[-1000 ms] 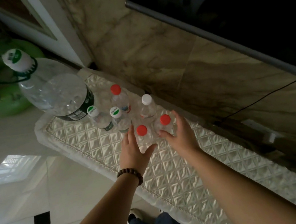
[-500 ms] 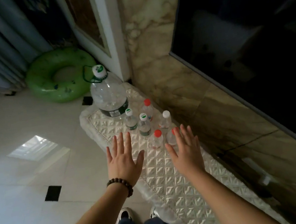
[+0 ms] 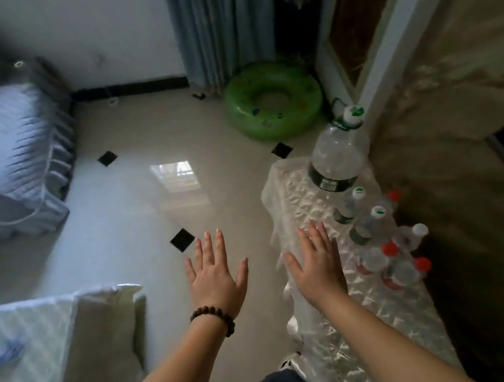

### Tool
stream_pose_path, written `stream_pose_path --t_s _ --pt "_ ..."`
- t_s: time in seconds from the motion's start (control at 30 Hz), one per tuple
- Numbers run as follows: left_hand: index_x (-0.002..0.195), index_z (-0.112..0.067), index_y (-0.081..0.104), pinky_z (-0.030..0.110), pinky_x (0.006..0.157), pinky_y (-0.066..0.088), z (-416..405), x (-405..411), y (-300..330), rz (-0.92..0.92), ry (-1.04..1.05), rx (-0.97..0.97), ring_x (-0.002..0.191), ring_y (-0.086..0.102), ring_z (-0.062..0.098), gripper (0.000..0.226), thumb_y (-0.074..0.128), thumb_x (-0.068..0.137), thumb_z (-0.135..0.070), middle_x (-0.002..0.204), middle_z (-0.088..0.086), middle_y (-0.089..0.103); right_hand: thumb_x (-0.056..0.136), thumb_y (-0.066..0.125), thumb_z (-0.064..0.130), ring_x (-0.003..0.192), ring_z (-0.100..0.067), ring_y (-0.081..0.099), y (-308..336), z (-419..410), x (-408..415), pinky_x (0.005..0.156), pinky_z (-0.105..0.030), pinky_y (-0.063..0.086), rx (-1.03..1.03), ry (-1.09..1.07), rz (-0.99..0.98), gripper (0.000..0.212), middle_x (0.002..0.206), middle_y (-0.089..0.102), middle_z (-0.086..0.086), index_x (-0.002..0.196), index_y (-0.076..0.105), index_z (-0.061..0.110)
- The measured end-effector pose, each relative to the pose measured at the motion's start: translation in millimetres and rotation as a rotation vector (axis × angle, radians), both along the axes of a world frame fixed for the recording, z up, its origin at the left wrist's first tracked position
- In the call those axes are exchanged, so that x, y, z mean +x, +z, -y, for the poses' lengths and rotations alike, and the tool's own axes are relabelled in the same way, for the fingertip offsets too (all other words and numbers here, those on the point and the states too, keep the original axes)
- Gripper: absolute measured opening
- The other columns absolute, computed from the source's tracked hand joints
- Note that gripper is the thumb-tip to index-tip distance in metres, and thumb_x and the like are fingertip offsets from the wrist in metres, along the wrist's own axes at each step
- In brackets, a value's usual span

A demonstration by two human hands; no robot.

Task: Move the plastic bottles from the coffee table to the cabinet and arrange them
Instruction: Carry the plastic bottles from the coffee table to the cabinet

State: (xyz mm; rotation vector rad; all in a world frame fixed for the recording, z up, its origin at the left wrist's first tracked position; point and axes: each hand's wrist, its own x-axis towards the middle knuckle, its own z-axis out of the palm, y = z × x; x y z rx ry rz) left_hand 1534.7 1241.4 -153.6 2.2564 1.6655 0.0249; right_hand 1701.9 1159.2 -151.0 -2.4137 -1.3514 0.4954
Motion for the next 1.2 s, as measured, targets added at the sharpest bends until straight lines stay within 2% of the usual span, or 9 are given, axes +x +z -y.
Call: stream_pose_path --t_s 0.13,0.3,0.43,0.6,0.8,1.0,1.2 --pt "0.149 -0.026 -0.006 0.044 0.118 -0.001 1 -65 9 -0.003 0.181 0.03 0.145 -0.009 0.019 0.074 0.02 0.09 -0.06 0.159 0.0 -0.004 0.095 0.033 0.05 0.146 -0.015 -0.007 9 -29 -48 0.118 -0.037 -0.005 0.017 0.172 -0.019 0.061 0.16 0.006 -0.001 0.148 0.022 0.022" --pt "0.15 -0.024 0.0 0.045 0.117 0.0 18 -153 20 0.019 0.398 0.075 0.146 -0.004 0.021 0.075 0.025 0.089 -0.059 0.159 0.002 0.003 0.094 0.035 0.049 0.147 -0.014 -0.006 23 -51 -125 0.117 -0.035 -0.006 0.039 0.374 -0.02 0.061 0.16 0.007 0.0 0.148 0.023 0.022" --pt "0.15 -0.024 0.0 0.045 0.117 0.0 53 -227 24 0.049 0.574 0.082 0.146 -0.005 0.019 0.076 0.025 0.087 -0.06 0.159 0.001 0.002 0.087 0.025 0.056 0.147 -0.017 0.001 28 -51 -202 0.116 -0.035 -0.006 0.058 0.523 -0.019 0.069 0.159 0.013 -0.003 0.145 0.031 0.019" --pt "0.151 -0.024 0.005 0.045 0.116 0.001 123 -325 25 0.048 0.788 0.107 0.146 0.0 0.019 0.078 0.023 0.084 -0.061 0.159 0.001 0.01 0.096 0.041 0.044 0.147 -0.017 -0.002 30 -23 -307 0.117 -0.036 -0.004 0.059 0.748 -0.032 0.056 0.159 0.01 -0.002 0.146 0.029 0.021" --pt "0.15 -0.023 0.007 0.044 0.117 0.003 209 -423 33 0.052 1.025 0.152 0.146 0.002 0.019 0.074 0.038 0.091 -0.054 0.158 0.002 0.013 0.095 0.043 0.044 0.147 -0.019 -0.001 27 28 -424 0.118 -0.038 -0.001 0.053 0.965 -0.066 0.055 0.159 0.013 -0.002 0.144 0.032 0.023" --pt "0.15 -0.022 0.009 0.044 0.117 0.004 294 -508 36 0.032 1.261 0.178 0.146 0.003 0.02 0.073 0.04 0.091 -0.051 0.158 0.004 0.014 0.094 0.045 0.036 0.147 -0.02 0.002 29 81 -528 0.119 -0.04 0.001 0.054 1.2 -0.046 0.054 0.159 0.015 -0.004 0.144 0.034 0.018" --pt "0.15 -0.021 0.011 0.044 0.117 0.004 356 -562 33 0.044 1.443 0.2 0.146 0.004 0.021 0.072 0.042 0.091 -0.05 0.157 0.005 0.016 0.096 0.039 0.044 0.147 -0.019 -0.001 31 113 -604 0.118 -0.038 0.0 0.039 1.35 -0.049 0.054 0.159 0.011 -0.004 0.145 0.032 0.021"
